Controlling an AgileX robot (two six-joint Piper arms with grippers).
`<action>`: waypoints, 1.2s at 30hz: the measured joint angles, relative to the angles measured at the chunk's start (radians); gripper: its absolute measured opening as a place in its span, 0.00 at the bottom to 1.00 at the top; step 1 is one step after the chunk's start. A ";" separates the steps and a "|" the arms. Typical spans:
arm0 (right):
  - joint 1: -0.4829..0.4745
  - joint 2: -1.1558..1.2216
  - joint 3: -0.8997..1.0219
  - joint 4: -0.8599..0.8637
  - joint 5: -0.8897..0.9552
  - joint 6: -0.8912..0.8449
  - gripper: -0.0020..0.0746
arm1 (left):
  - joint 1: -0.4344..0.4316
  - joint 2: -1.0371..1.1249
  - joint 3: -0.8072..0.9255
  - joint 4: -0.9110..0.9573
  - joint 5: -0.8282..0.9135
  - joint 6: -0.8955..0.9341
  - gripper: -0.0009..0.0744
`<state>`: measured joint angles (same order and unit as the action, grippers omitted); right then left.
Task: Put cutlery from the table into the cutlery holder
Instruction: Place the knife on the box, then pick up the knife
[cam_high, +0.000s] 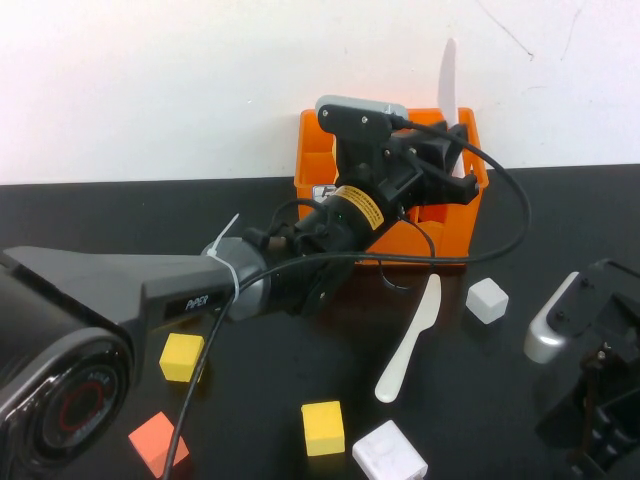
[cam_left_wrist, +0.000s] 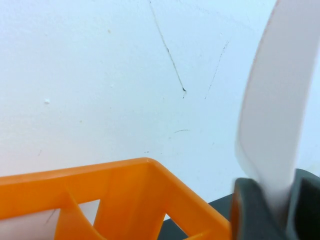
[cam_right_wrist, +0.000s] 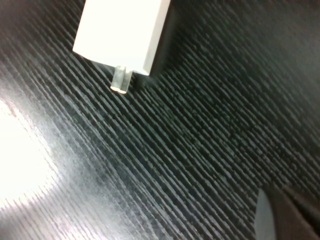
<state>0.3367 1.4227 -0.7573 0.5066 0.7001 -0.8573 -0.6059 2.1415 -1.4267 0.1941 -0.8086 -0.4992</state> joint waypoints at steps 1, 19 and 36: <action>0.000 0.000 0.000 0.000 0.000 0.000 0.02 | 0.000 0.000 0.000 0.000 0.000 0.000 0.29; 0.000 0.000 -0.004 0.044 -0.114 0.021 0.02 | 0.093 -0.321 0.000 0.247 0.265 -0.045 0.04; 0.108 0.272 -0.335 0.195 0.021 -0.017 0.02 | 0.109 -0.978 0.273 0.335 1.346 -0.087 0.01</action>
<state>0.4443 1.6944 -1.0923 0.7013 0.7208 -0.8746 -0.4971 1.1638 -1.1540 0.5290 0.5370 -0.5859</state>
